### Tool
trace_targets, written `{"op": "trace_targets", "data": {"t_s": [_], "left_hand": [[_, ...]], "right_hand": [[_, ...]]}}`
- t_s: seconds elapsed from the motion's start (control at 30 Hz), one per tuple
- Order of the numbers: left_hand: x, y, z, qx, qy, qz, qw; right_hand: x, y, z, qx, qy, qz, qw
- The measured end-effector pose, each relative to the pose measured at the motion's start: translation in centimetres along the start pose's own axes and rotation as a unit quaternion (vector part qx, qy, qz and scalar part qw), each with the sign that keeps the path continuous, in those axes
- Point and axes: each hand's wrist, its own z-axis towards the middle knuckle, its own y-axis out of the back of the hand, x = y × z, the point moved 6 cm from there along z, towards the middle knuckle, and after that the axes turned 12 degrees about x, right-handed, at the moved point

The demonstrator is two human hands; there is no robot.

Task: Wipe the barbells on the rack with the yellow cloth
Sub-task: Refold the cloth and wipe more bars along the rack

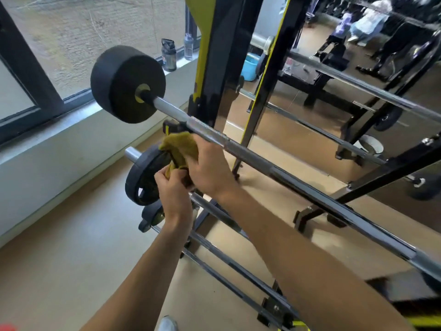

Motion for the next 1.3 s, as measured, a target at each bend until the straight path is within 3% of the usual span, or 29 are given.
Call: {"op": "trace_targets", "data": {"t_s": [0.1, 0.23, 0.27, 0.4, 0.53, 0.6, 0.7, 0.77, 0.87, 0.97, 1.03, 1.1, 1.13, 1.23, 1.3], "left_hand": [[2.4, 0.1, -2.0, 0.047, 0.018, -0.004, 0.999], [8.4, 2.6, -3.8, 0.114, 0.159, 0.084, 0.977], [9.5, 3.7, -4.1, 0.121, 0.181, 0.144, 0.965], [11.4, 6.9, -5.0, 0.168, 0.165, 0.369, 0.899], [13.4, 8.6, -5.1, 0.278, 0.224, 0.47, 0.807], [13.5, 9.3, -4.7, 0.297, 0.228, 0.498, 0.783], [12.3, 10.7, -2.8, 0.226, 0.209, 0.453, 0.836], [11.6, 11.2, -1.3, 0.174, 0.19, 0.404, 0.878], [11.7, 10.8, 0.4, 0.135, 0.162, 0.351, 0.912], [12.7, 10.2, 2.3, 0.102, 0.146, 0.302, 0.937], [13.6, 10.0, 3.2, 0.076, 0.152, 0.242, 0.955], [14.8, 10.3, 4.1, 0.049, 0.187, 0.18, 0.965], [15.5, 10.8, 4.5, 0.033, 0.206, 0.157, 0.965], [16.5, 12.4, 5.6, -0.001, 0.226, 0.117, 0.967], [16.3, 12.8, 6.3, -0.005, 0.217, 0.115, 0.969]], "right_hand": [[-3.9, -3.0, -5.0, 0.028, -0.136, 0.176, 0.975], [-9.6, -8.8, -9.7, 0.159, -0.267, 0.447, 0.839], [-10.6, -9.6, -10.6, 0.169, -0.282, 0.461, 0.824], [-14.1, -11.7, -14.3, 0.195, -0.379, 0.335, 0.84], [-16.4, -14.6, -17.1, 0.274, -0.444, 0.313, 0.794], [-17.0, -14.6, -17.3, 0.278, -0.45, 0.342, 0.777], [-18.6, -13.0, -15.7, 0.203, -0.447, 0.351, 0.797], [-19.3, -10.8, -13.1, 0.117, -0.426, 0.301, 0.845], [-18.3, -7.1, -8.4, -0.013, -0.322, 0.139, 0.937], [-17.1, -5.7, -5.3, -0.146, -0.242, 0.091, 0.955], [-16.3, -6.5, -4.7, -0.187, -0.169, 0.02, 0.968], [-15.9, -9.3, -4.8, -0.138, -0.103, -0.104, 0.98], [-16.1, -11.3, -5.1, -0.075, -0.1, -0.131, 0.983], [-17.9, -16.5, -5.7, 0.123, -0.13, -0.158, 0.971], [-18.5, -18.2, -4.7, 0.18, -0.124, -0.18, 0.959]]}}
